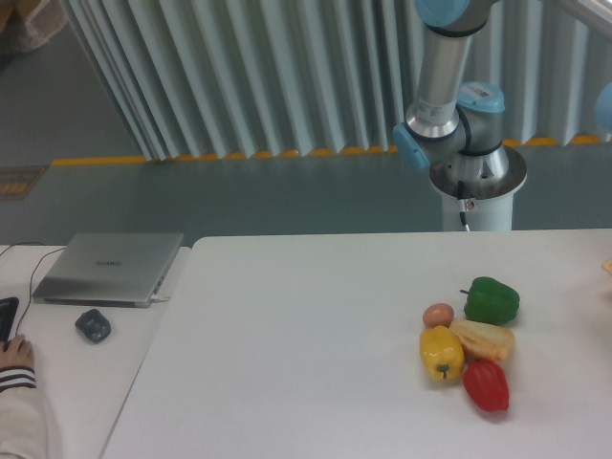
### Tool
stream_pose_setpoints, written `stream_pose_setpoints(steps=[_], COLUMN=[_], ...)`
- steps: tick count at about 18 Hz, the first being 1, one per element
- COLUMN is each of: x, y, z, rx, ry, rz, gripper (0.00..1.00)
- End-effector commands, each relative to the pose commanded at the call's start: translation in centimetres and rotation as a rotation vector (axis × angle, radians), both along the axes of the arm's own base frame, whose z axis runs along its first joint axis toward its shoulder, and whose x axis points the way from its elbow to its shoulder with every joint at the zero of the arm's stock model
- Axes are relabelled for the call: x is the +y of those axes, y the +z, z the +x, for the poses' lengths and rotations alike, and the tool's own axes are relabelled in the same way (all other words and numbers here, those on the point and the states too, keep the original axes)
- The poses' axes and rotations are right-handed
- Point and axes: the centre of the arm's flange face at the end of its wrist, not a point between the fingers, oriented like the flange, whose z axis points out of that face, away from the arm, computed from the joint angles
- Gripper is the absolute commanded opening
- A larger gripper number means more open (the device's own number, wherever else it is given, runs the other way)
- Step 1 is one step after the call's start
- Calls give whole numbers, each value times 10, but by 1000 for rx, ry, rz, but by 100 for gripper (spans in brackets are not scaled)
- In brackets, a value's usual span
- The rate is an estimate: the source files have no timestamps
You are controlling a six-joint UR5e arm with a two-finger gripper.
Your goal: Place the yellow pepper in a basket
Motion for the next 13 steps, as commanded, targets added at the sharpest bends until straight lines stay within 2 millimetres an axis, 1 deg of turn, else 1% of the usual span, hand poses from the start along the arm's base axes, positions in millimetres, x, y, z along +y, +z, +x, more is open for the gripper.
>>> stream_pose_setpoints(steps=[1, 2, 4, 8, 9, 10, 11, 12, 13], x=[0, 1, 1, 0, 1, 3, 6, 6, 7], y=[-6, -8, -5, -8, -13, -25, -40, -47, -45], z=[2, 2, 2, 5, 5, 4, 2, 5, 4], rx=[-10, -12, -10, -9, -11, -10, -2, 21, 41], ry=[1, 0, -4, -4, -6, -9, -10, -11, -12], rz=[-4, -6, 0, -18, -18, -16, -16, -6, 0], gripper=[100, 100, 100, 100, 100, 100, 100, 100, 100])
